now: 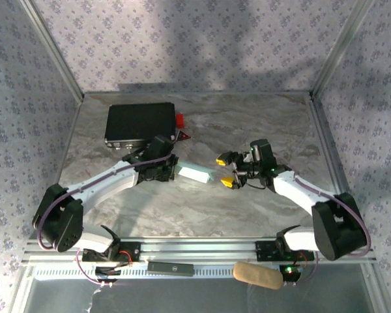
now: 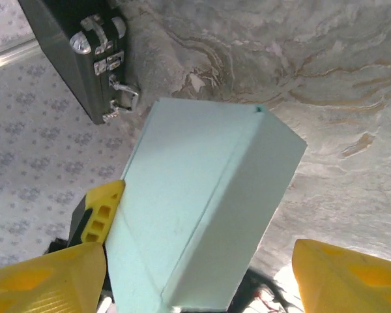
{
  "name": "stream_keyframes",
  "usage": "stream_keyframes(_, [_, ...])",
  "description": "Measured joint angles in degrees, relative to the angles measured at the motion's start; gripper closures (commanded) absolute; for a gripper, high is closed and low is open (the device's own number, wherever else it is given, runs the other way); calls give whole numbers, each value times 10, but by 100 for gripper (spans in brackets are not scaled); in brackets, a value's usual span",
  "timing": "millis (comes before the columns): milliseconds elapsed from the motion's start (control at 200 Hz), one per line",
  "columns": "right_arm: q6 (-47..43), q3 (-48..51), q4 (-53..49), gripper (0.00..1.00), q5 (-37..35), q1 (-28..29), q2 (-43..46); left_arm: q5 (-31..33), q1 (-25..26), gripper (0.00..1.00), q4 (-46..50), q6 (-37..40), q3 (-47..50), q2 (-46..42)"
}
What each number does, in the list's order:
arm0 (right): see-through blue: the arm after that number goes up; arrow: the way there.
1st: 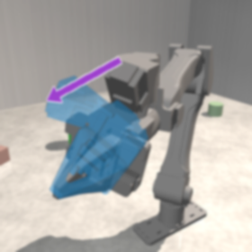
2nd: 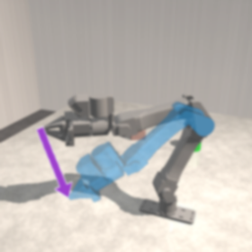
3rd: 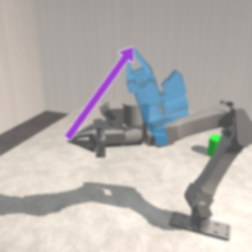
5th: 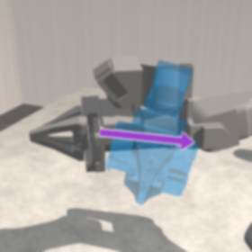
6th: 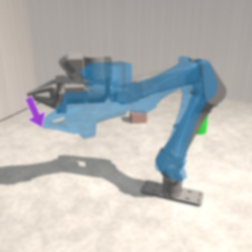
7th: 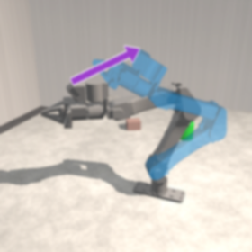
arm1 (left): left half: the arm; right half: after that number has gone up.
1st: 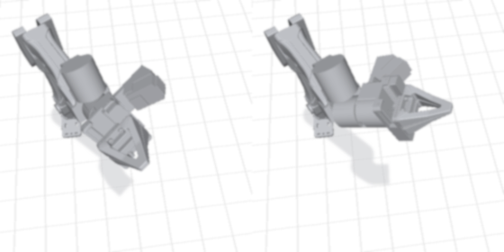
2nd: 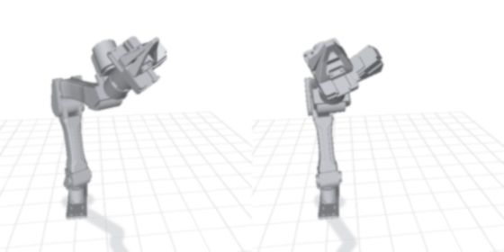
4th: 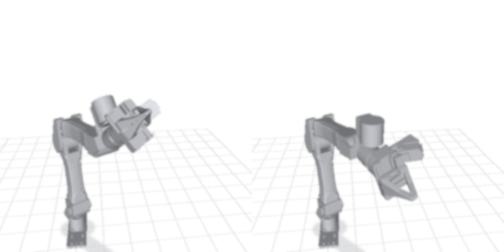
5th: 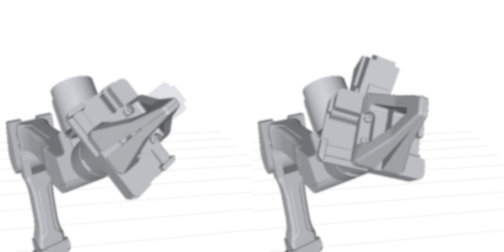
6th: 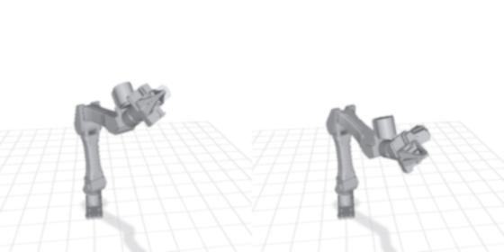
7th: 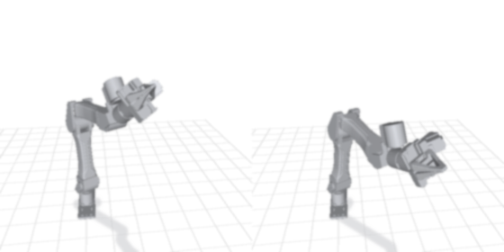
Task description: Fold the paper box
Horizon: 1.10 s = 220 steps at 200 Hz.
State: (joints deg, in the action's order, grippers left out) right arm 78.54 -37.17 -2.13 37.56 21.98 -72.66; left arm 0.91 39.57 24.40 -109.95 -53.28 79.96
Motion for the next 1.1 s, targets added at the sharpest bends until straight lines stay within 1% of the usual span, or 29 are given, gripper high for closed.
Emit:
stream_keyframes(85, [-74, -29, -64, 29, -51, 16, 38, 6, 0, 79, 38, -5, -13, 0])
stream_keyframes(165, [-163, -48, -106, 36, -107, 49, 85, 15, 2, 79, 73, -9, -27, -3])
stream_keyframes(245, [-254, -61, -135, 39, -178, 110, 135, 23, 2, 81, 107, -14, -40, -9])
stream_keyframes(320, [-336, -71, -152, 41, -237, 176, 161, 31, 2, 81, 132, -21, -49, -15])
stream_keyframes(445, [-452, -90, -179, 43, -336, 268, 158, 41, 2, 83, 161, -31, -55, -20])
stream_keyframes(515, [-505, -105, -202, 44, -397, 315, 137, 45, 2, 83, 173, -36, -55, -20])
stream_keyframes(580, [-545, -122, -216, 45, -440, 346, 109, 47, 2, 83, 179, -38, -56, -20])
stream_keyframes(710, [-597, -163, -241, 47, -501, 376, 43, 47, 2, 84, 181, -42, -56, -19])
stream_keyframes(765, [-608, -181, -247, 47, -520, 384, 16, 47, 2, 84, 183, -42, -57, -19])
stream_keyframes(869, [-620, -206, -260, 52, -548, 394, -26, 47, 2, 85, 186, -45, -57, -19])
stream_keyframes(1014, [-626, -220, -269, 55, -570, 394, -52, 47, 2, 85, 188, -48, -57, -19])
stream_keyframes(1099, [-626, -223, -272, 55, -574, 394, -57, 47, 2, 85, 188, -48, -57, -19])
